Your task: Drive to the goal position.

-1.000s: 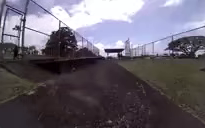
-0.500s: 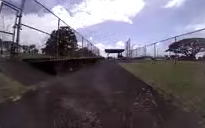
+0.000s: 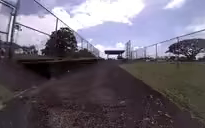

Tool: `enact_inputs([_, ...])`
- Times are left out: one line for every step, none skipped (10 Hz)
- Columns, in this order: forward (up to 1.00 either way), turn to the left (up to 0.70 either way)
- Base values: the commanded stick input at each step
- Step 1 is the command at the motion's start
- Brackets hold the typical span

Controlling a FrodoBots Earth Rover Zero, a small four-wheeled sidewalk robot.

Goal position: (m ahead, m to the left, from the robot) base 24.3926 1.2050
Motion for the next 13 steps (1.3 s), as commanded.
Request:
enact_inputs([0.7, 0.01])
enact_inputs([0.7, 0.03])
enact_inputs([0.7, 0.03])
enact_inputs([0.7, 0.03])
enact_inputs([0.7, 0.03])
enact_inputs([0.7, 0.03])
enact_inputs([0.7, 0.04])
enact_inputs([0.7, 0.15])
enact_inputs([0.7, 0.21])
enact_inputs([0.7, 0.28])
enact_inputs([0.7, 0.35])
enact_inputs([0.7, 0.36])
enact_inputs([0.7, 0.14])
